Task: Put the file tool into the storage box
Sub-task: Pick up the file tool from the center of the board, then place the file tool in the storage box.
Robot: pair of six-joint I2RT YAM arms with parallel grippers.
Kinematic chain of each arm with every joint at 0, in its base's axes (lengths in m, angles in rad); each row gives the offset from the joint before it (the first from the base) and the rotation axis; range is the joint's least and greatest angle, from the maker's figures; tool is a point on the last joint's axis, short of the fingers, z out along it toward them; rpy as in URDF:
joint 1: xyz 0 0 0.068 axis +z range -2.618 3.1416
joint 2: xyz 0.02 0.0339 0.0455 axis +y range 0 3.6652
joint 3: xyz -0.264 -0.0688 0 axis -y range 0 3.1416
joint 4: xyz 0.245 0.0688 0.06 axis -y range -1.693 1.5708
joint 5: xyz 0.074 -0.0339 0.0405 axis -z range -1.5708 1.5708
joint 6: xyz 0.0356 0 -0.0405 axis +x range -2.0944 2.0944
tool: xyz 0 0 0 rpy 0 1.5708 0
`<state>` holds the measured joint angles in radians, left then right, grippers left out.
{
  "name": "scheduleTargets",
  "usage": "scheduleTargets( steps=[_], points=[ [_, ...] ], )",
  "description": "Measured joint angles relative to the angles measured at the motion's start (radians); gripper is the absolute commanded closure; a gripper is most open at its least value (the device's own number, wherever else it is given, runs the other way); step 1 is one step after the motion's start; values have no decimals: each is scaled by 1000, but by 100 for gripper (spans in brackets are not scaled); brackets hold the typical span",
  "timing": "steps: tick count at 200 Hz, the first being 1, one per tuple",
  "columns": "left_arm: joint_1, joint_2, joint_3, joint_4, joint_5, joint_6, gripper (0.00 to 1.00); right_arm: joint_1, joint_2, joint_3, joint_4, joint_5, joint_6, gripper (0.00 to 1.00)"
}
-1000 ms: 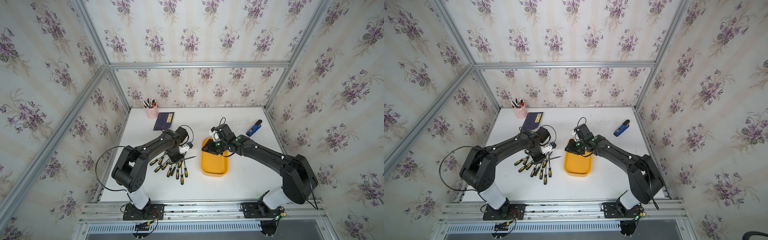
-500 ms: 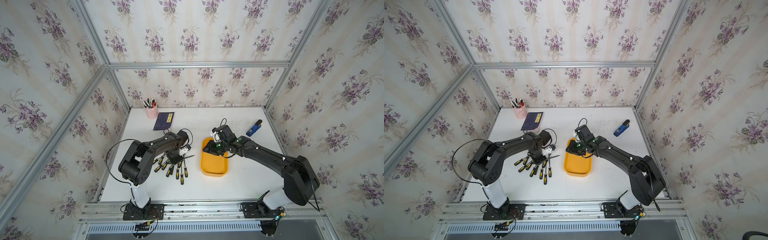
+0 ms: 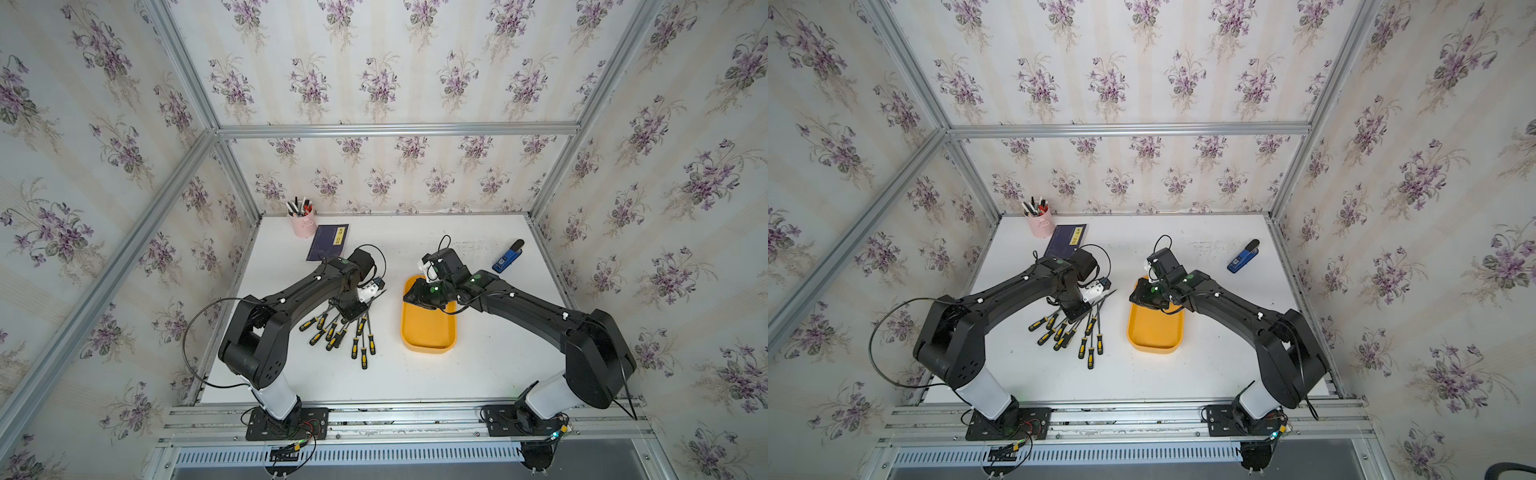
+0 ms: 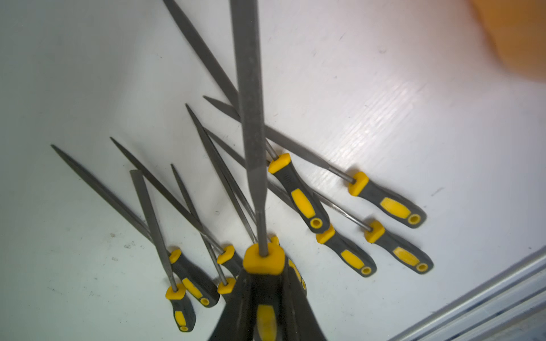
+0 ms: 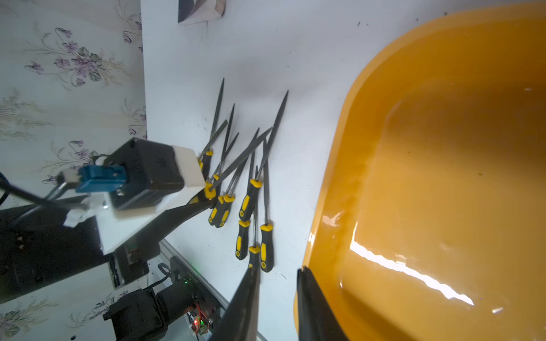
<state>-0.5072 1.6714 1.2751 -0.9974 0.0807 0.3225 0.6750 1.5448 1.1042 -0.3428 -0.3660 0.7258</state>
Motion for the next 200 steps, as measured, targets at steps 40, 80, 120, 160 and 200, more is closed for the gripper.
scheduleTargets(
  steps=[40,80,120,160,200],
  points=[
    [-2,-65,126,-92,129,-127,89,-8,38,122,21,-19,24,60],
    [-25,-99,129,-112,265,-276,89,-2,89,150,37,-39,86,59],
    [-64,-99,113,-105,319,-349,88,5,113,145,60,-39,108,60],
    [-87,-96,106,-103,344,-393,88,4,152,161,82,-51,158,100],
    [-87,-85,115,-85,376,-416,83,5,143,206,34,-21,143,100]
  ],
)
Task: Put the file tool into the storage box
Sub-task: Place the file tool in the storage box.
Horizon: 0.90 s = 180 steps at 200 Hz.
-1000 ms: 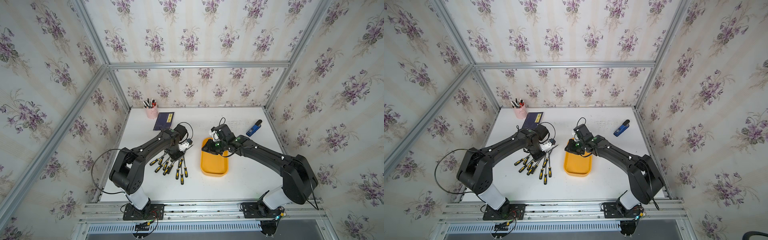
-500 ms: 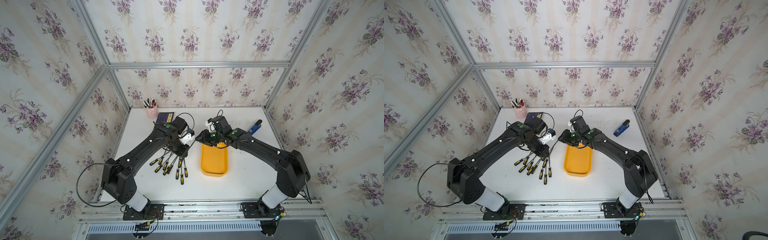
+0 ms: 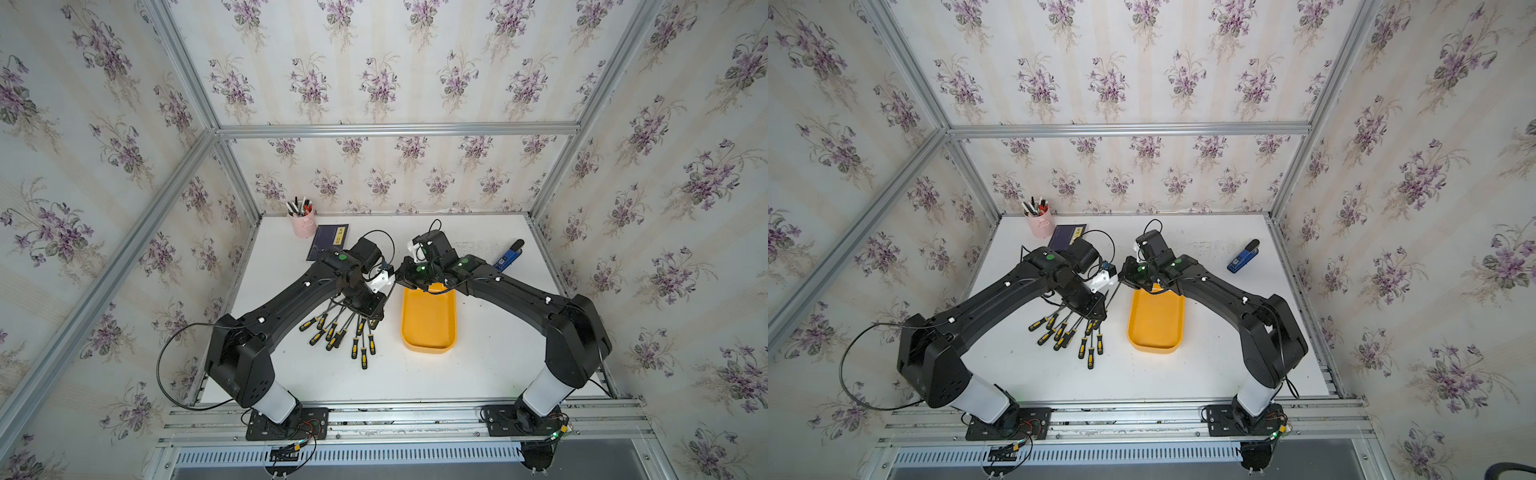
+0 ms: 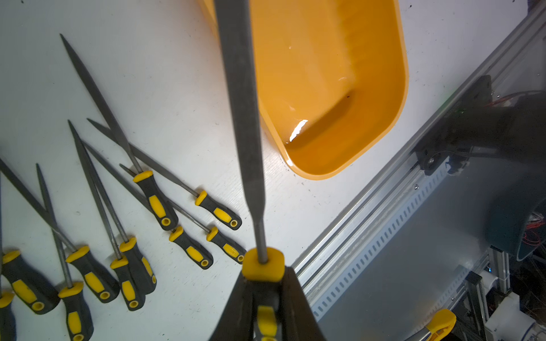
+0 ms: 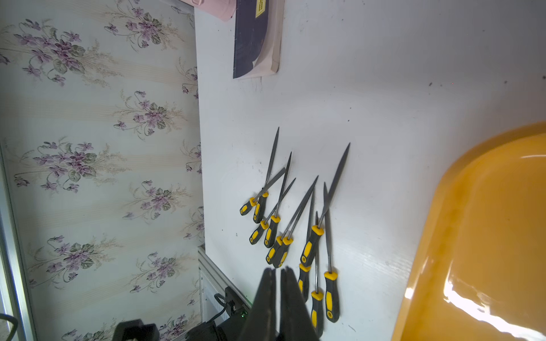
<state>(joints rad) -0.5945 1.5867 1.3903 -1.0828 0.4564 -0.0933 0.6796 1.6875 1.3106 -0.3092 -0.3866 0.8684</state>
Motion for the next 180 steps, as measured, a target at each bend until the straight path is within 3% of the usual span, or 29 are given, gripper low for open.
scheduleTargets(
  steps=[5,28,41,48,64,117,180],
  points=[
    [0,3,6,-2,7,-3,78,0,-4,12,-18,6,-8,100],
    [2,7,36,2,59,-17,40,-3,-26,64,-107,48,-87,100],
    [8,3,52,12,97,-39,28,-16,-40,81,-183,62,-134,100],
    [13,-1,61,21,117,-58,14,-31,-49,87,-230,73,-165,100],
    [29,-16,84,40,155,-80,5,-74,-66,100,-320,100,-234,100],
    [123,-21,137,76,181,-126,2,-174,-21,127,-549,194,-430,100],
    [146,4,75,84,153,-126,1,-217,100,132,-587,275,-503,100]
  ],
)
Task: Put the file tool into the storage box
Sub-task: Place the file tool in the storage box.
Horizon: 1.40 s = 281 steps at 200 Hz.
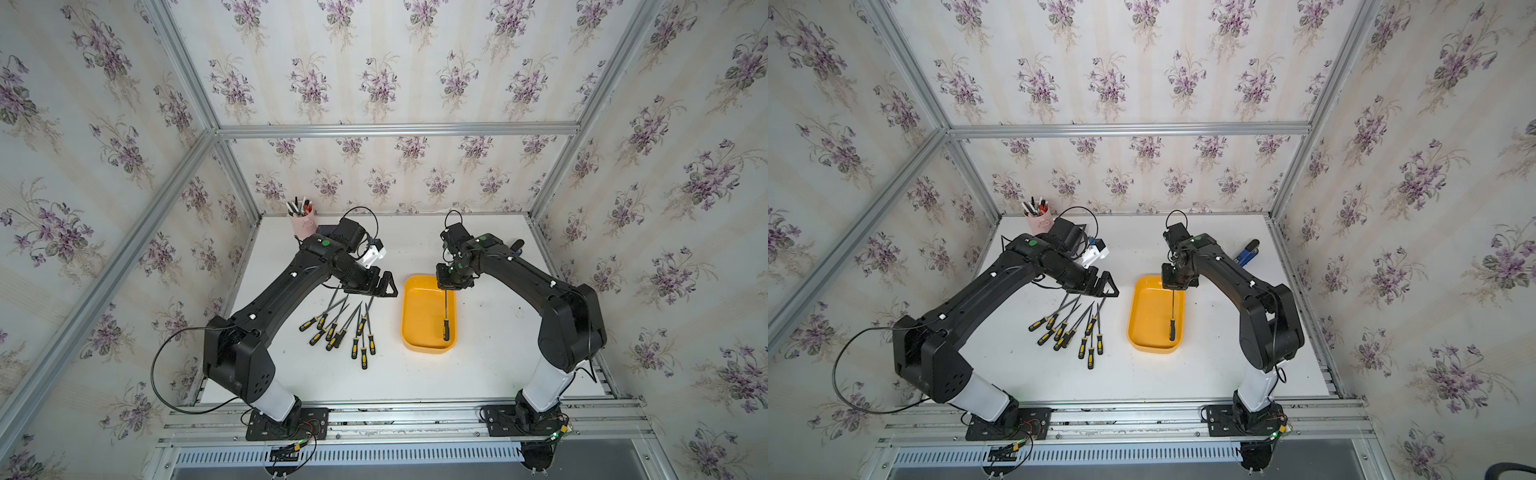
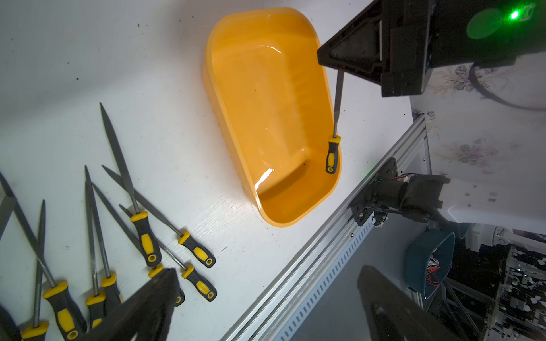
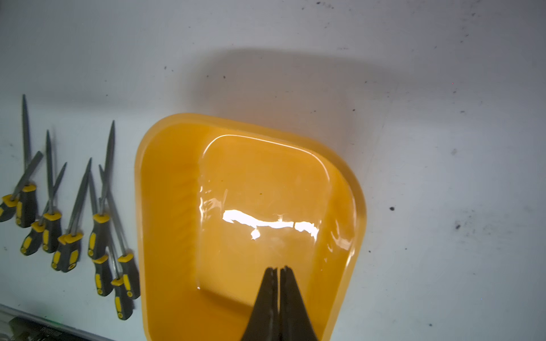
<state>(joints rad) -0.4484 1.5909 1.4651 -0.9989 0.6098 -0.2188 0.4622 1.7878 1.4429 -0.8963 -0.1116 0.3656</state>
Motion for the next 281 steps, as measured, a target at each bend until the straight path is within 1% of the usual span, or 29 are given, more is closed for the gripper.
scheduleTargets(
  steps=[28,83,163,196,212,251,281],
  points=[
    [10,0,-23,5,-6,1,1,2,26,-21,9,5,-10,100],
    [23,0,-52,24,-13,4,1,2,43,-98,57,-31,-6,100],
    [37,3,-85,27,-28,7,0,2,74,-172,125,-35,26,100],
    [41,1,-98,27,-31,11,0,2,80,-199,143,-35,42,94],
    [42,-1,-106,27,-32,11,0,2,83,-204,145,-35,51,88],
    [42,-8,-113,31,-35,11,0,2,84,-203,157,-28,57,78],
    [42,-8,-122,31,-39,11,0,2,83,-203,160,-27,63,77]
  ],
)
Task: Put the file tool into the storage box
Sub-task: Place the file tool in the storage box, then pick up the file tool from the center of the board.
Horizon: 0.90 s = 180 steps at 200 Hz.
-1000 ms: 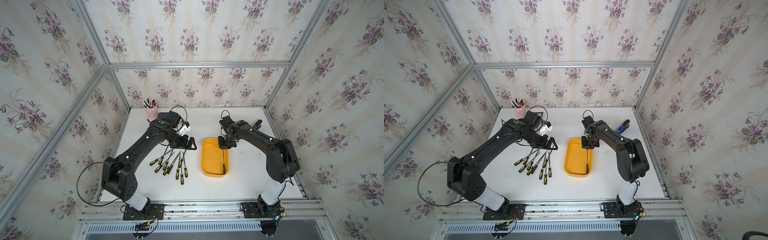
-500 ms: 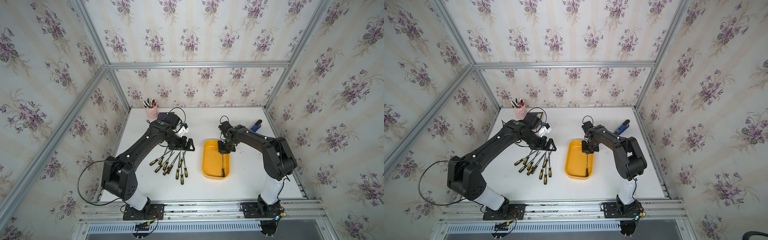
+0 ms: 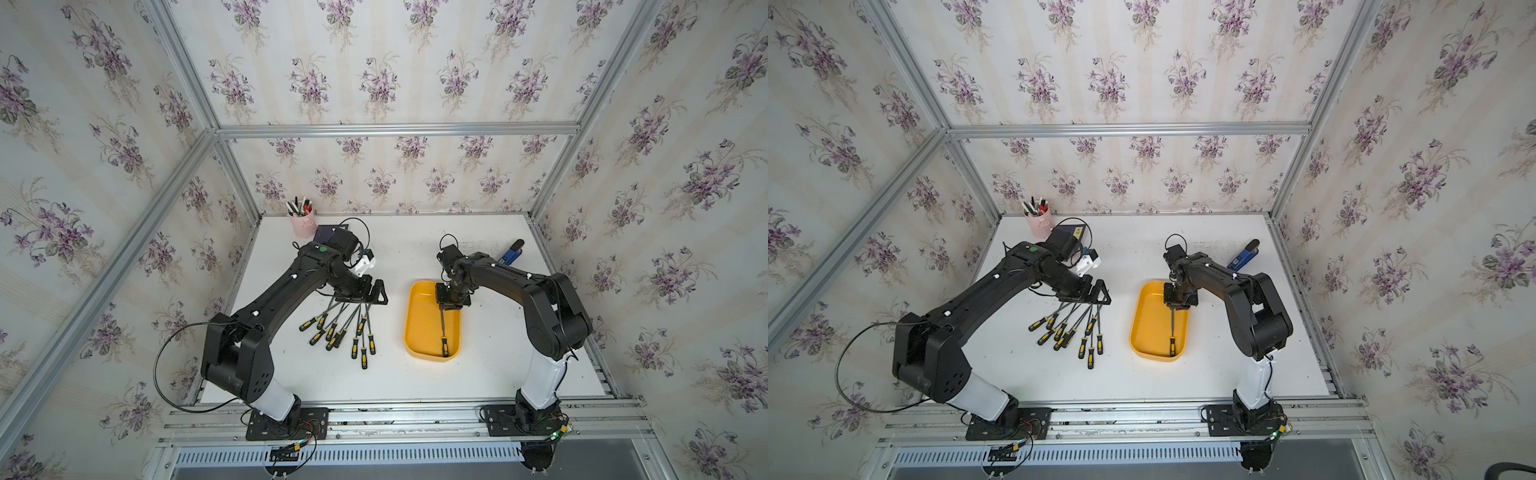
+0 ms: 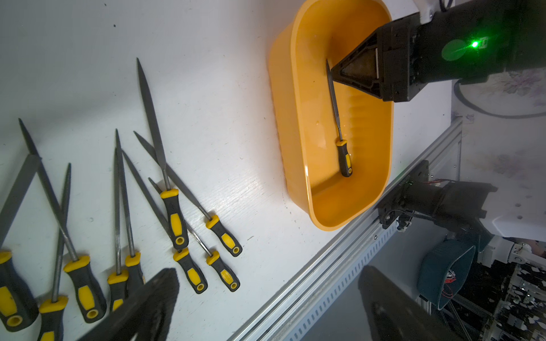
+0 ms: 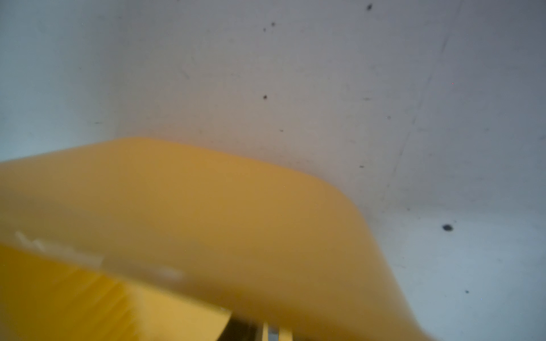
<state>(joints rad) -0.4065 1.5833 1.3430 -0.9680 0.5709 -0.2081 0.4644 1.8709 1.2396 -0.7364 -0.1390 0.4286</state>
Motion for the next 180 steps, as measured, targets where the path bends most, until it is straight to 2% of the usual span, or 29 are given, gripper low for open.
scheduleTargets(
  steps=[75,120,151,180],
  points=[
    [0,-16,-21,8,-15,-12,0,6,-106,75,-28,18,27,76],
    [-6,-2,-75,-14,-77,-101,3,22,-246,76,-18,-35,69,76],
    [-39,15,-125,-36,-145,-189,11,34,-329,28,-9,-71,95,76],
    [-74,73,-132,-24,-240,-248,26,47,-351,-31,-7,-84,117,77]
  ],
)
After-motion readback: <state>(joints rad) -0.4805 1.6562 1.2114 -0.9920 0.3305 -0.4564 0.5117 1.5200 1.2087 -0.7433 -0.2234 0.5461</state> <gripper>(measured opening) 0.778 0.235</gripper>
